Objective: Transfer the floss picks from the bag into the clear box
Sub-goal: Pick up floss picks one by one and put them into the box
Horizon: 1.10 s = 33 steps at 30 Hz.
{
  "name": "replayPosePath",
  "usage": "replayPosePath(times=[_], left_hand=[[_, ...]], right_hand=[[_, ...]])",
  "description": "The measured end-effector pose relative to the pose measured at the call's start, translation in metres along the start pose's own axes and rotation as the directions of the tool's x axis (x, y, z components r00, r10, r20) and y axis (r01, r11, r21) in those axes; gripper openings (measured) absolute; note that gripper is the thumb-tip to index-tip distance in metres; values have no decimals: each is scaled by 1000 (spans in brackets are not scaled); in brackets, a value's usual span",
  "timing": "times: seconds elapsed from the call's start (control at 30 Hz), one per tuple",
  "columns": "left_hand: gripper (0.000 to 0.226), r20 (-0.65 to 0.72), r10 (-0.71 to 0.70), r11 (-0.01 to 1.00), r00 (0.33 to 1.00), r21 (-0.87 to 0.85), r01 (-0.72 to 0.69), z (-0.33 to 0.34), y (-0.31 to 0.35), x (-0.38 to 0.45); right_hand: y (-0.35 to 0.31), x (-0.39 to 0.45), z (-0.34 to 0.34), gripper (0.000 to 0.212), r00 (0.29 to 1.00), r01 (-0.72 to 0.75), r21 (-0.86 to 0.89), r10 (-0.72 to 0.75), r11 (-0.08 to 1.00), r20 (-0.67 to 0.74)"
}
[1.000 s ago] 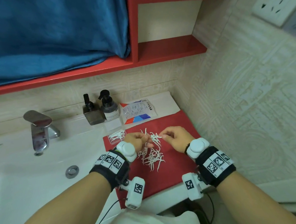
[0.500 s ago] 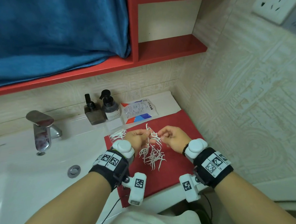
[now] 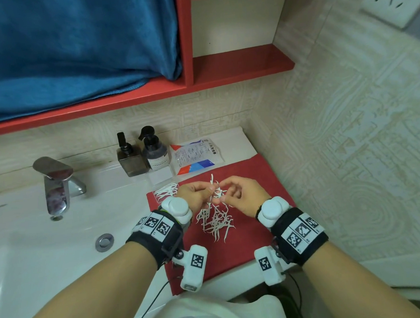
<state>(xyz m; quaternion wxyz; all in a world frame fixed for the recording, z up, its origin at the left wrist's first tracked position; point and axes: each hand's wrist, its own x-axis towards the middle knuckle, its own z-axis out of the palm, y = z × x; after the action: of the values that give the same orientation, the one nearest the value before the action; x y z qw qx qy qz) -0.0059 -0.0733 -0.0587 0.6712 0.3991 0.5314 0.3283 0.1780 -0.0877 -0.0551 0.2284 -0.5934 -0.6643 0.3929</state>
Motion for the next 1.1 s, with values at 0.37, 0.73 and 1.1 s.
replayPosePath(times=[0.37, 0.73, 1.1], left_hand=[[13, -50, -65, 996, 997, 50, 68, 2, -8, 16], [13, -174, -127, 988, 976, 70, 141, -16, -18, 30], [8, -142, -74, 995, 987, 52, 82, -18, -24, 35]], right_hand=[[5, 12, 2, 2, 979, 63, -63, -74, 996, -192], [18, 41, 11, 7, 989, -64, -5, 62, 998, -131], [12, 55, 17, 13, 988, -107, 53, 112, 993, -108]])
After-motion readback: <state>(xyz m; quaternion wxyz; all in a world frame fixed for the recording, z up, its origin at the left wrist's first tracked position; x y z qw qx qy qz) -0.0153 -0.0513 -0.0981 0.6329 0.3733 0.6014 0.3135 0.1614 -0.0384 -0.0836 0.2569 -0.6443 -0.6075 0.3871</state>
